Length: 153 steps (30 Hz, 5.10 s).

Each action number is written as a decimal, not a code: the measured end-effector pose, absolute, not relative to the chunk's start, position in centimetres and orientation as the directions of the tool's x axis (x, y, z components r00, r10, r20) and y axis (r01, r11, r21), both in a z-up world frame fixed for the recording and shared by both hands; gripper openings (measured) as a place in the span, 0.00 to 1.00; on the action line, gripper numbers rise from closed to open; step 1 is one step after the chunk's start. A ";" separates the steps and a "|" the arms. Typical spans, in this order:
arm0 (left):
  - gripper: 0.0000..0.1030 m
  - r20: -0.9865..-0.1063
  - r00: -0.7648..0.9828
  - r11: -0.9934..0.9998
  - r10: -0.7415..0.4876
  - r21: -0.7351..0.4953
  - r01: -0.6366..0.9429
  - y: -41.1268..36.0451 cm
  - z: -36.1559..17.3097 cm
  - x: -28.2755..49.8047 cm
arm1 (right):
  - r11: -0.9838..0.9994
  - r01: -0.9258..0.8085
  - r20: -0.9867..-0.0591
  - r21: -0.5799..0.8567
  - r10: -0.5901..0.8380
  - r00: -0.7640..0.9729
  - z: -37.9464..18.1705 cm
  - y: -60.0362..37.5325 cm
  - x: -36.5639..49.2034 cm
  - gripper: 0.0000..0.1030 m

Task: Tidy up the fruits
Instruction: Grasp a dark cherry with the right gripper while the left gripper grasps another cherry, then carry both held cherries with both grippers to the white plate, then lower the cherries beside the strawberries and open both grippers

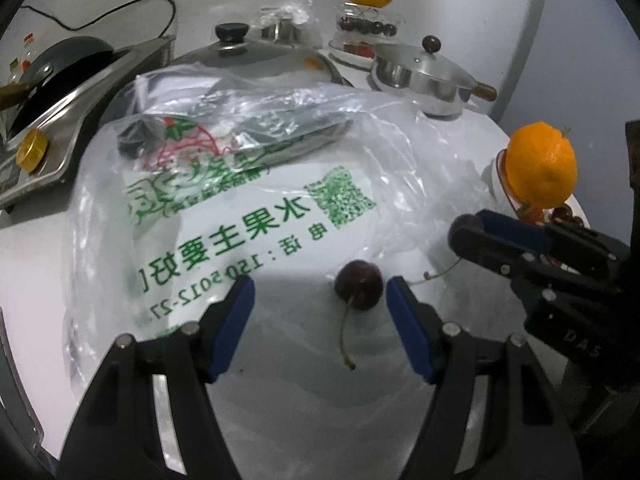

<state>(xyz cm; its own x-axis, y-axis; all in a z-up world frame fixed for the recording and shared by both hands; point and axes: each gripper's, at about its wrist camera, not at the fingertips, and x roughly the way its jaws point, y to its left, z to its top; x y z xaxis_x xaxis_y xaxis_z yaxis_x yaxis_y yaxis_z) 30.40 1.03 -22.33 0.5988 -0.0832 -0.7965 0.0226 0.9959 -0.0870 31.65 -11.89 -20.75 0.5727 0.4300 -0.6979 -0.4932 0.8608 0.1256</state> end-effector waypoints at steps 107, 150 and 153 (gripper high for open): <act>0.29 -0.764 0.589 0.939 -0.261 -0.059 0.339 -17.2 -18.9 31.0 | 0.940 -0.290 -0.601 0.180 0.339 0.724 -17.9 -30.3 28.5 0.30; 0.52 -0.723 0.640 0.959 -0.259 -0.115 0.258 -13.3 -17.3 30.5 | 0.936 -0.304 -0.629 0.179 0.346 0.697 -18.6 -28.2 29.5 0.40; 0.52 -0.719 0.647 0.961 -0.256 -0.115 0.252 -12.9 -17.0 30.1 | 0.936 -0.305 -0.625 0.174 0.344 0.701 -18.3 -28.0 29.1 0.42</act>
